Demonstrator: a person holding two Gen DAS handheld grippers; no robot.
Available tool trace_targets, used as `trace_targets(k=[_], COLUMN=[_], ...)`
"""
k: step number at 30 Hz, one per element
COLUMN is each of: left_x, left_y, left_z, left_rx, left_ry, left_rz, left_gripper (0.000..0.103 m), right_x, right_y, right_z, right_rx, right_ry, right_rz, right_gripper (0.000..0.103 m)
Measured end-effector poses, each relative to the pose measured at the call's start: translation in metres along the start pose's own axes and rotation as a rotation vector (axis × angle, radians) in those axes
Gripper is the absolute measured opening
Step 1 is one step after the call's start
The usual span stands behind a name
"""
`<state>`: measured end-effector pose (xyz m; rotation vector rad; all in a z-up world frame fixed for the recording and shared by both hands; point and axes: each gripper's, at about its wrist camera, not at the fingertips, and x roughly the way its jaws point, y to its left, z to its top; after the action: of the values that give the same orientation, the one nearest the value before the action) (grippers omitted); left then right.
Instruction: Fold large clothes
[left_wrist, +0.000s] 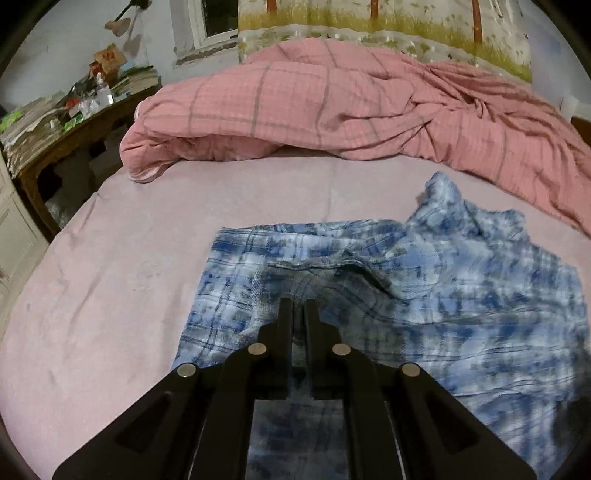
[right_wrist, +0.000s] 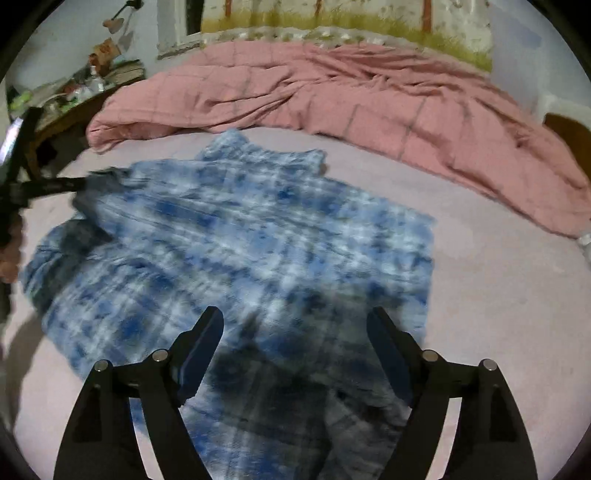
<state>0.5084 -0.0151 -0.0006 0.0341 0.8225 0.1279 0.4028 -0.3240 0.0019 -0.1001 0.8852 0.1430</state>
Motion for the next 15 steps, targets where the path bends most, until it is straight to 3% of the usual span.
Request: trace_targets(k=[3,5,6,7,8,9,11,15], left_x=[0.012,0.017,0.017,0.015,0.011,0.007,0.0,0.01], left_y=[0.001,0.002,0.002,0.002,0.001,-0.001,-0.005,-0.012], left_z=[-0.004,-0.007,-0.007,-0.008,-0.01,-0.011,-0.013,-0.014], left_rx=[-0.002,-0.015,-0.016,-0.011,0.0,0.017,0.052,0.068], left_ry=[0.003,-0.001,-0.008,-0.029,-0.061,-0.085,-0.12,-0.077], left_rz=[-0.005,-0.024,-0.03,-0.043,-0.062,-0.08,-0.11,-0.071], left_gripper=[0.008,0.008,0.008,0.008,0.009,0.011,0.016,0.016], right_x=[0.02,0.032,0.037,0.039,0.039,0.034,0.021,0.02], right_y=[0.01,0.01,0.008,0.005,-0.001,-0.01,-0.028,-0.063], right_z=[-0.008,-0.01,-0.01,-0.01,-0.009,-0.007,-0.006,-0.009], right_rx=[-0.057,-0.084,-0.083,-0.076,-0.051,-0.006,0.046,0.177], right_ry=[0.105,0.144,0.156,0.164,0.169,0.163,0.128,0.144], right_rz=[-0.049,-0.165,-0.218,-0.244,-0.261,-0.27,-0.298,-0.31], right_gripper=[0.082,0.081,0.075,0.051,0.037,0.007,0.004,0.004])
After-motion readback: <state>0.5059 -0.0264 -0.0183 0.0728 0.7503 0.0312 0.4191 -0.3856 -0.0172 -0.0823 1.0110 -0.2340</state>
